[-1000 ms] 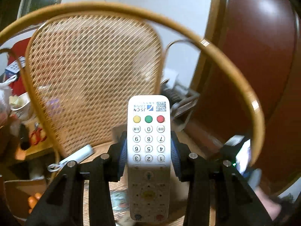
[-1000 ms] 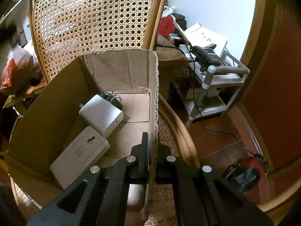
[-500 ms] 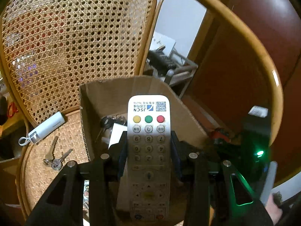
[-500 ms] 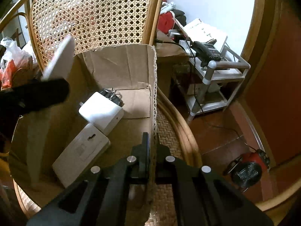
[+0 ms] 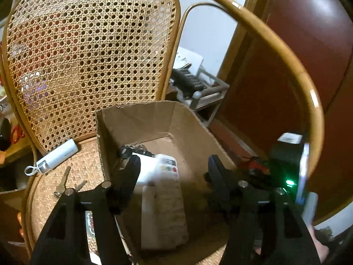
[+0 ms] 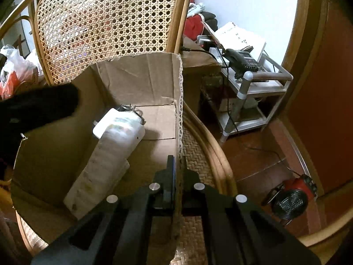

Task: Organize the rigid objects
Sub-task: 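Carry the TV remote into the box and release it, then grasp the small white square adapter with the left gripper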

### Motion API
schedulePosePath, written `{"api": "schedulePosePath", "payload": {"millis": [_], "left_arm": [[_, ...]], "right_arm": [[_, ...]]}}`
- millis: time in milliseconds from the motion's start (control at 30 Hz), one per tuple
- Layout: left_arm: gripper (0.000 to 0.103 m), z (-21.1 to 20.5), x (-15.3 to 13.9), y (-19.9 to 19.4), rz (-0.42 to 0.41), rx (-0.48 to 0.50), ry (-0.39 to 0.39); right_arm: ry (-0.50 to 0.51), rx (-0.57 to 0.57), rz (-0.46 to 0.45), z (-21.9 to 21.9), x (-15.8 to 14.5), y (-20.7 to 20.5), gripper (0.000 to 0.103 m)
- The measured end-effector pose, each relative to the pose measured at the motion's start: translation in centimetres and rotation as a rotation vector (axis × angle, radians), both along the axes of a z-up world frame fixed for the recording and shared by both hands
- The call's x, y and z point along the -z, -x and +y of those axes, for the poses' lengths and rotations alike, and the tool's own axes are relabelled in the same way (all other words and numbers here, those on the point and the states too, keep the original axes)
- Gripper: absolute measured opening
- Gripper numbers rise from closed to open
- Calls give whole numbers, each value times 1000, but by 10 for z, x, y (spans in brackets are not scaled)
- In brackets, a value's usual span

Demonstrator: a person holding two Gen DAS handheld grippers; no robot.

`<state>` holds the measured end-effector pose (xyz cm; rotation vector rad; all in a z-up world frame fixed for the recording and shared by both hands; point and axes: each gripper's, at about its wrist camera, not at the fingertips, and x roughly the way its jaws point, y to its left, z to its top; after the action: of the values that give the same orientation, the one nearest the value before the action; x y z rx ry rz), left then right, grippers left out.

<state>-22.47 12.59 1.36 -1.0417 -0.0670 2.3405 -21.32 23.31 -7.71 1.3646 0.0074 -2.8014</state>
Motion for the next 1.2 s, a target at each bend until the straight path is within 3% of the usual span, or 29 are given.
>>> {"api": "schedulePosePath", "payload": {"millis": [333, 500, 633, 767, 967, 1100, 1200], "left_arm": [[66, -67, -11, -32, 67, -15, 62], [66, -94, 21, -50, 18, -16, 139], [66, -109, 51, -62, -58, 28, 110], [66, -114, 71, -77, -80, 55, 170], [65, -115, 100, -72, -118, 40, 276], [64, -116, 116, -63, -151, 35, 298], [58, -112, 117, -63, -135, 44, 315]], "right_arm": [[-4, 6, 12, 9, -1, -2, 3], [-6, 0, 6, 7, -2, -2, 3], [-2, 3, 10, 7, -1, -4, 3], [-3, 2, 9, 6, 0, -4, 3], [-8, -1, 8, 5, 0, -5, 3], [-7, 0, 8, 5, 0, -6, 3], [-9, -2, 6, 5, 0, -5, 4]]}}
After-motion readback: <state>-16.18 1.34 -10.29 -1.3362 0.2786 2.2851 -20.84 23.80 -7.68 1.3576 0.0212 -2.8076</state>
